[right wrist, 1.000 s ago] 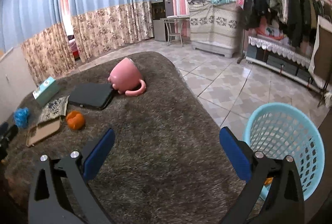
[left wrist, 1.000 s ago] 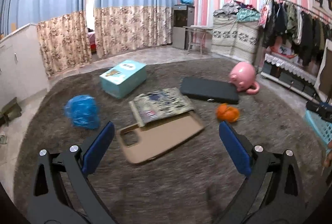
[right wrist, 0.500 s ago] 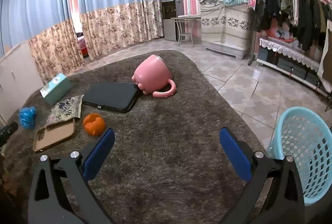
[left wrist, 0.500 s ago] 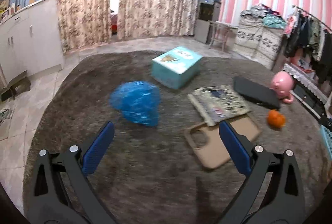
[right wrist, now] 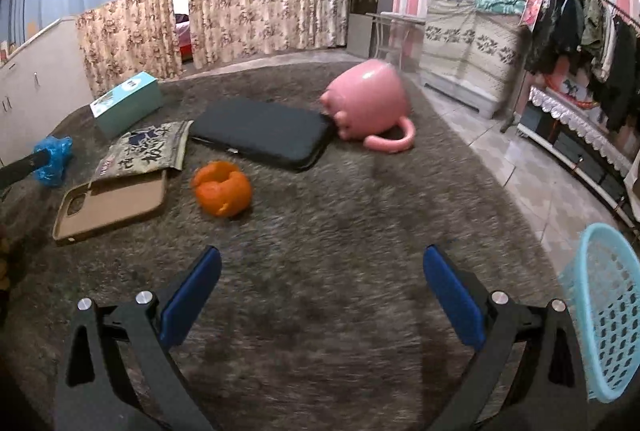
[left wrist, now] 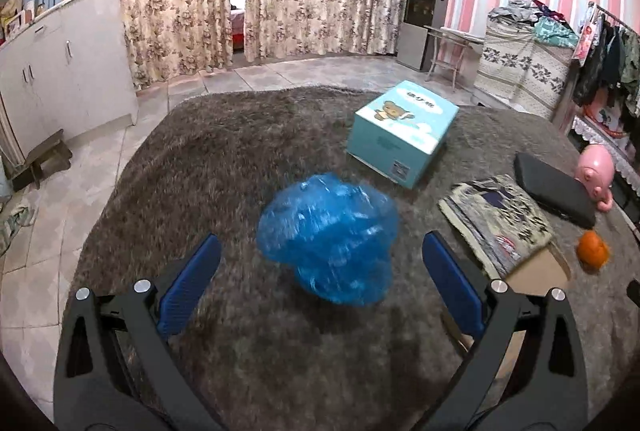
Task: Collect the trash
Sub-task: 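Grasp the blue plastic bag with the left gripper while the right grasps the orange peel, then carry the blue bag and orange peel to the basket and open both grippers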
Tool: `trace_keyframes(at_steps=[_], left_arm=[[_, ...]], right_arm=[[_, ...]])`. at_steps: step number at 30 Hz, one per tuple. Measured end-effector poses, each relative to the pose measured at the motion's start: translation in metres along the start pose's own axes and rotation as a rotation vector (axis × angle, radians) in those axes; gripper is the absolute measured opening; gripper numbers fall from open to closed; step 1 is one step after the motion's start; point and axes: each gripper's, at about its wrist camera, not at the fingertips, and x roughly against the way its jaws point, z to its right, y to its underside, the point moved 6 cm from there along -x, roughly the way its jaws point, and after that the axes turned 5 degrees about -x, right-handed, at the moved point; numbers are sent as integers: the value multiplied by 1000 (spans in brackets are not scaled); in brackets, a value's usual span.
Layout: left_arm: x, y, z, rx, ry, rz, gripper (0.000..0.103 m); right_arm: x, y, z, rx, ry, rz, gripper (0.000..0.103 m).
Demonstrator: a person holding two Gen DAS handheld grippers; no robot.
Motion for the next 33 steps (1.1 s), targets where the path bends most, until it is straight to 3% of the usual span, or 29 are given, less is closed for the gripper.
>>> trace_keyframes(at_steps=[2,4,6,8,9,15,18,21,23,26,33], left_arm=[[-4,1,3,-2,19,-1,95],[-7,2,4,-13,35,-6,83],[-12,4,7,-18,50,-26,58],[-17,9,8,-18,60,-51,39],[-15,10,8,-14,56,-44,37],[1,8,2,30,57,46,35],[-5,9,-5,69,73,24,35],[-9,11,-9,88,82,15,35],[-13,11,-8,81,83,3,35],[-17,12,-5,67,81,-11,35],[-12,8,7,32,51,-30,35]], right_arm=[[-4,-1,-6,-3,-13,-3,99],[-10,-2,-13,0,-24,-12,99],[-14,-3,-20,10,-35,-16,99],[-19,-6,-28,22,-42,-17,99],[-20,-7,-31,26,-43,-16,99],[-35,-15,-46,33,-77,-25,97],[-45,-19,-54,37,-104,-48,84],[-56,-21,-62,37,-127,-75,65],[-61,-18,-67,47,-149,-106,41],[-51,-18,-66,44,-158,-79,32],[13,-26,-16,31,-93,13,31]])
